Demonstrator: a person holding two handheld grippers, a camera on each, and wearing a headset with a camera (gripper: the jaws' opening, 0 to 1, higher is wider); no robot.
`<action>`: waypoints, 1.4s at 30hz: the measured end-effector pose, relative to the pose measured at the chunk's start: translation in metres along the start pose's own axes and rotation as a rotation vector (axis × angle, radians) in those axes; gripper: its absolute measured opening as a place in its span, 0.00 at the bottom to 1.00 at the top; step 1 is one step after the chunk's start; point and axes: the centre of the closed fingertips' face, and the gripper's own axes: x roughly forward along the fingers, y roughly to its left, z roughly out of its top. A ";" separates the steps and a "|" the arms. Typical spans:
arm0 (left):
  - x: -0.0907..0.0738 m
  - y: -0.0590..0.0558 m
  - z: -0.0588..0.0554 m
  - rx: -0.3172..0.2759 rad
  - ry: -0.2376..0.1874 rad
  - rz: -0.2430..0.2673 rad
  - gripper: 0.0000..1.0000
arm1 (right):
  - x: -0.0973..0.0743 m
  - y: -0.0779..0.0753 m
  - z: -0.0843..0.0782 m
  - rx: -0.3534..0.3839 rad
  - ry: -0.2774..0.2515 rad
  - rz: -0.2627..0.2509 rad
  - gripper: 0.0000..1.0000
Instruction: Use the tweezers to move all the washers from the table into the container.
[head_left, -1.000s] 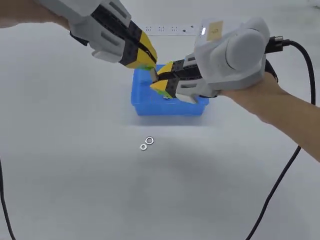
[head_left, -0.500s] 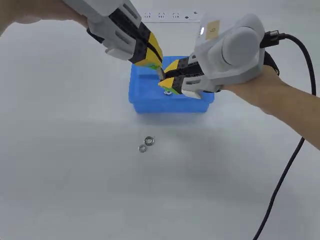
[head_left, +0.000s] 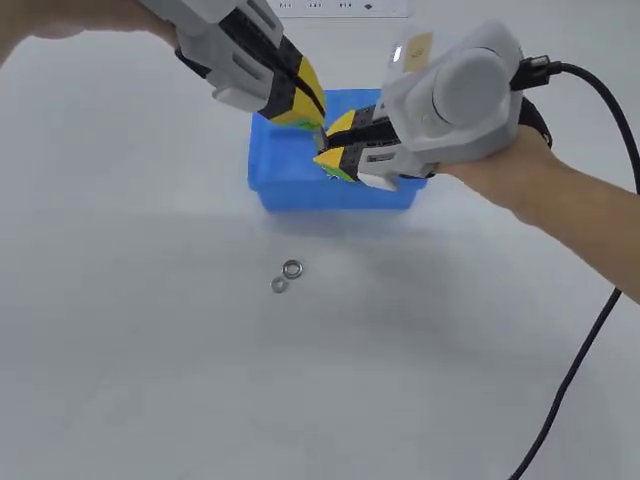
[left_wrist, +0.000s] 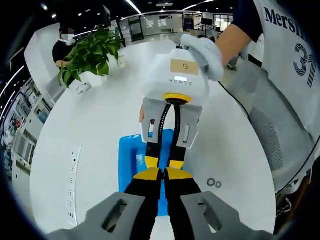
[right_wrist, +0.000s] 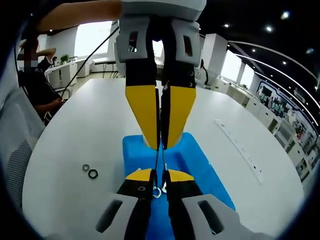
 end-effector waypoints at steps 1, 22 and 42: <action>-0.002 0.000 0.002 0.005 -0.003 0.008 0.07 | -0.001 -0.001 0.001 -0.003 -0.003 -0.003 0.11; -0.045 -0.049 0.041 0.058 -0.037 0.103 0.06 | -0.040 0.038 0.047 -0.052 -0.073 -0.025 0.11; -0.041 -0.118 0.027 -0.069 -0.099 0.117 0.06 | -0.040 0.118 0.045 -0.075 -0.067 0.070 0.10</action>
